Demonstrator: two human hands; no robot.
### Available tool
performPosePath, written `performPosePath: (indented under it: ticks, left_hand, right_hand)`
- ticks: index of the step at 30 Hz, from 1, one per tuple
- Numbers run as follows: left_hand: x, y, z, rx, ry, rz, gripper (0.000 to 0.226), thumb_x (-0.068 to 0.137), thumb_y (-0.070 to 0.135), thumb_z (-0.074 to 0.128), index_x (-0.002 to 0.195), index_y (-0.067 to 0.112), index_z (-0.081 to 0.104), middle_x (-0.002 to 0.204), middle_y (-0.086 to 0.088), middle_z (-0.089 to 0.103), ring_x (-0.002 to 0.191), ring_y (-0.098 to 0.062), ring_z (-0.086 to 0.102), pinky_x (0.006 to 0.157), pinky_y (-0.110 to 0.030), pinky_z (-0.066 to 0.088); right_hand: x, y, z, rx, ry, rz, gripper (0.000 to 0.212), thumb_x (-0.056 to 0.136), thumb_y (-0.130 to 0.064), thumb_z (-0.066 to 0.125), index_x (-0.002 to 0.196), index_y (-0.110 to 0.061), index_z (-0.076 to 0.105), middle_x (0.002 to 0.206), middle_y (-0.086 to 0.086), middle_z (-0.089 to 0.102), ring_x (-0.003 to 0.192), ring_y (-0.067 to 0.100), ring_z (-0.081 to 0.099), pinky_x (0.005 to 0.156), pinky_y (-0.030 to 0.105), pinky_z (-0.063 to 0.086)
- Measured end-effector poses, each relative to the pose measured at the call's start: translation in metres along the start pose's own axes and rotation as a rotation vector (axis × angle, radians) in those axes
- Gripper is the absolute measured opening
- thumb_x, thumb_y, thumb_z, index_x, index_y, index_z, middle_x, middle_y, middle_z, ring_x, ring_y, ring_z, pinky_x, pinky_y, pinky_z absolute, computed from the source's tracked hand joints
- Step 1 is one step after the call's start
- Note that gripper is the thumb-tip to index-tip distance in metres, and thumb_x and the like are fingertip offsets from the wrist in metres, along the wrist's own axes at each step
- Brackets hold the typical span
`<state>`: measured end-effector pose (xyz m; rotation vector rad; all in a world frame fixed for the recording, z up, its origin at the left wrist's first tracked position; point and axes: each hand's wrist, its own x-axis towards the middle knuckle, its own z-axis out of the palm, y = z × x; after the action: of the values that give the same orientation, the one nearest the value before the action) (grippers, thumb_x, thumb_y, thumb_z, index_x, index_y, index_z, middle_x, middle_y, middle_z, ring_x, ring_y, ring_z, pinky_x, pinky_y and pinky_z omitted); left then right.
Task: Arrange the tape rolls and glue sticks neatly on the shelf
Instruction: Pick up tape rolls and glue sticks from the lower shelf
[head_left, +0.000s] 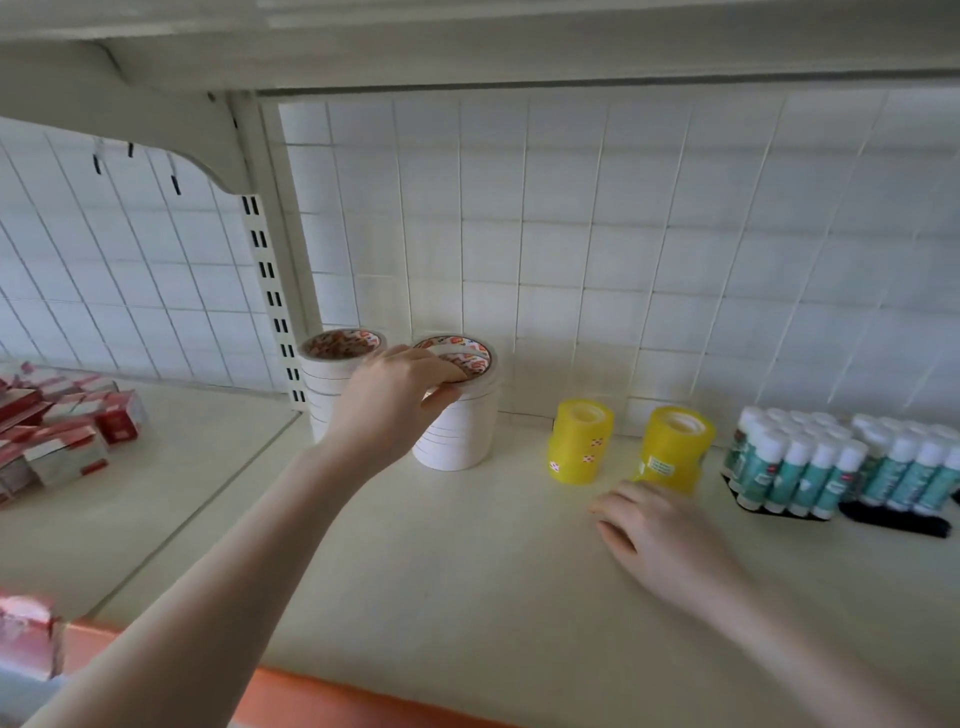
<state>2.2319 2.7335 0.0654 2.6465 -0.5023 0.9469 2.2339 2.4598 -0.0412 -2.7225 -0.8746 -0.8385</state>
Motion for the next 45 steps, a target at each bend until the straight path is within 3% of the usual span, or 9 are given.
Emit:
performPosePath:
  ticks: [8, 20, 24, 31, 36, 40, 43, 45]
  left_hand:
    - [0.01, -0.005, 0.01, 0.008, -0.064, -0.02, 0.023, 0.078, 0.027, 0.053, 0.082, 0.017, 0.074, 0.074, -0.003, 0.069, 0.072, -0.029, 0.059, 0.067, -0.04, 0.048]
    - [0.022, -0.015, 0.012, -0.086, -0.239, -0.045, 0.028, 0.082, 0.037, 0.05, 0.087, 0.019, 0.071, 0.08, 0.001, 0.068, 0.079, -0.021, 0.059, 0.074, -0.039, 0.047]
    - [0.026, -0.02, 0.011, -0.157, -0.299, -0.099, 0.012, 0.087, 0.026, 0.062, 0.095, 0.024, 0.072, 0.09, 0.003, 0.069, 0.086, -0.017, 0.059, 0.08, -0.037, 0.048]
    - [0.035, -0.023, 0.007, -0.271, -0.398, -0.167, 0.012, 0.084, 0.019, 0.066, 0.09, 0.025, 0.073, 0.091, 0.005, 0.071, 0.089, -0.015, 0.062, 0.087, -0.038, 0.048]
    - [0.035, -0.022, 0.005, -0.302, -0.399, -0.182, 0.016, 0.083, 0.019, 0.067, 0.092, 0.031, 0.073, 0.09, 0.012, 0.07, 0.087, -0.007, 0.061, 0.087, -0.03, 0.047]
    - [0.031, -0.021, 0.005, -0.279, -0.356, -0.17, 0.028, 0.084, 0.021, 0.067, 0.109, 0.034, 0.068, 0.091, 0.016, 0.065, 0.087, -0.002, 0.059, 0.084, -0.021, 0.044]
    - [0.019, -0.019, 0.012, -0.155, -0.242, -0.058, 0.032, 0.083, 0.016, 0.067, 0.114, 0.026, 0.067, 0.11, 0.008, 0.066, 0.102, -0.012, 0.058, 0.085, -0.025, 0.043]
    - [0.005, -0.015, 0.02, -0.054, -0.117, 0.011, 0.039, 0.077, 0.011, 0.073, 0.114, 0.017, 0.067, 0.112, -0.001, 0.066, 0.103, -0.026, 0.058, 0.084, -0.032, 0.045]
  right_hand:
    - [0.002, -0.006, 0.005, -0.016, 0.044, 0.007, 0.031, 0.083, -0.028, 0.039, 0.066, -0.019, 0.063, 0.066, -0.005, 0.057, 0.063, 0.018, 0.058, 0.048, 0.031, 0.049]
    - [-0.001, -0.005, 0.011, 0.018, 0.078, 0.055, 0.033, 0.084, -0.032, 0.038, 0.07, -0.022, 0.065, 0.07, -0.008, 0.056, 0.067, 0.017, 0.057, 0.05, 0.032, 0.05]
    - [0.0, -0.006, 0.01, 0.021, 0.083, 0.064, 0.032, 0.084, -0.032, 0.038, 0.071, -0.023, 0.066, 0.071, -0.008, 0.057, 0.067, 0.015, 0.057, 0.052, 0.03, 0.05]
    - [-0.001, -0.006, 0.009, 0.031, 0.058, 0.085, 0.031, 0.084, -0.034, 0.038, 0.072, -0.024, 0.065, 0.072, -0.01, 0.056, 0.069, 0.015, 0.057, 0.051, 0.03, 0.05]
    - [-0.001, -0.008, 0.006, 0.034, 0.057, 0.088, 0.03, 0.083, -0.034, 0.039, 0.073, -0.025, 0.066, 0.073, -0.01, 0.055, 0.07, 0.013, 0.056, 0.052, 0.027, 0.049]
    - [-0.001, -0.009, 0.004, 0.033, 0.041, 0.088, 0.03, 0.084, -0.035, 0.039, 0.073, -0.027, 0.066, 0.073, -0.012, 0.054, 0.07, 0.011, 0.054, 0.053, 0.023, 0.046]
    - [-0.002, -0.007, 0.006, 0.023, 0.04, 0.1, 0.03, 0.084, -0.035, 0.039, 0.073, -0.026, 0.065, 0.073, -0.012, 0.053, 0.07, 0.011, 0.053, 0.052, 0.025, 0.048]
    - [-0.002, -0.006, 0.005, -0.003, 0.039, 0.099, 0.03, 0.084, -0.035, 0.04, 0.071, -0.025, 0.065, 0.072, -0.01, 0.054, 0.069, 0.012, 0.054, 0.052, 0.027, 0.048]
